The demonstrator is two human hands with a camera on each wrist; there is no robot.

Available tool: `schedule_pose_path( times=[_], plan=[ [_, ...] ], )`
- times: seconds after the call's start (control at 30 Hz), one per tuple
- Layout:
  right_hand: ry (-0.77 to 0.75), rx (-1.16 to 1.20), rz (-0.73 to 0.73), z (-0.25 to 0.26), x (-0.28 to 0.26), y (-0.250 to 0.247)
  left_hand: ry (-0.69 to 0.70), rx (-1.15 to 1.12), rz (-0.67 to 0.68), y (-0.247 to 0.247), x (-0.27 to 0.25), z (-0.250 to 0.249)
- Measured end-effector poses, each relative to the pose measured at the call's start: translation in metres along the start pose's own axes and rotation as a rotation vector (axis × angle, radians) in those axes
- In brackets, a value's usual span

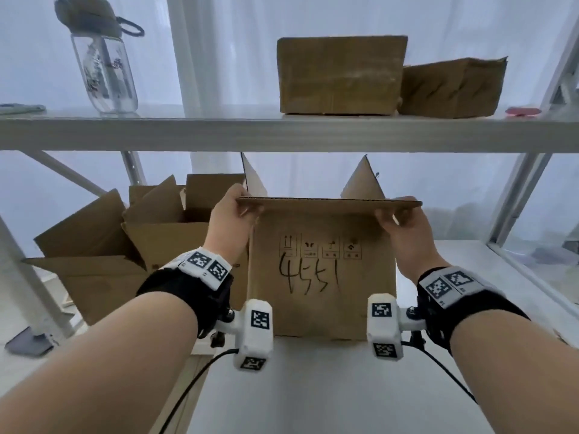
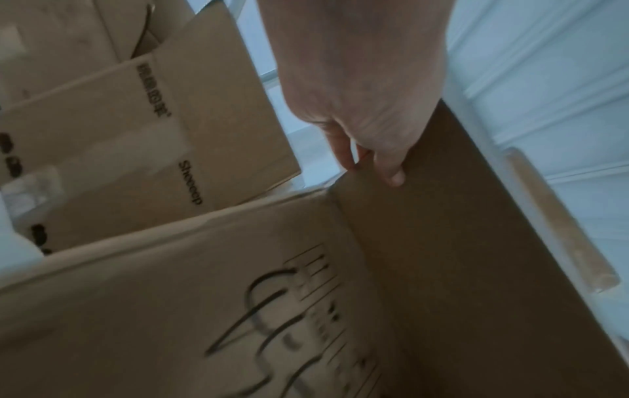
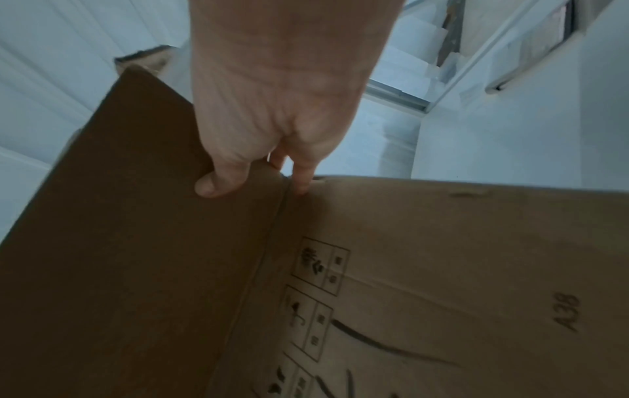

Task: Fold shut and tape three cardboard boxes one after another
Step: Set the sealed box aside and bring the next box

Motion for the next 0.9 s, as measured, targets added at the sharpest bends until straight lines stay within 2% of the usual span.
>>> schedule_pose_path(
  times=[0.13,0.3,0.4,0.5,0.57,0.63,0.7,0.8,0.9],
  plan=[
    [-0.064,0.02,-0.064,-0.005,0.006,0.006,0.001,-0.023,-0.076,0.011,0.002,0.019],
    [-0.03,0.014,-0.086,-0.007,0.008,0.001,0.123,0.138,-0.039,0.011,0.002,0.012],
    [0.028,-0.016,-0.061,-0.011,-0.001,-0.008,0.152,0.06,0.034,0.015,-0.015,0.002],
    [0.054,0.052,-0.065,-0.012,-0.012,-0.015,0.054,-0.109,0.064,0.021,-0.024,-0.018],
    [0.111,0.082,-0.022,-0.014,-0.02,-0.016,-0.033,-0.181,0.055,0.021,-0.027,-0.025],
    [0.172,0.083,0.087,-0.016,-0.027,-0.012,-0.105,-0.229,0.04,0.018,-0.033,-0.021],
    [0.179,0.101,0.18,-0.012,-0.032,-0.006,-0.155,-0.284,-0.027,0.01,-0.044,-0.013],
    [0.07,0.127,0.266,0.008,-0.033,0.002,-0.148,-0.349,-0.112,-0.001,-0.064,-0.008],
    [-0.031,0.051,0.278,0.012,-0.027,0.005,-0.118,-0.311,-0.092,0.003,-0.071,0.0]
  ],
)
Point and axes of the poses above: each hand's wrist, its own x-axis towards the middle knuckle, its own y-axis out of the palm, z = x × y, the point moved 8 cm from there along x, towards the middle knuckle, and after that the axes turned 3 degrees about y, right-handed, at the moved point
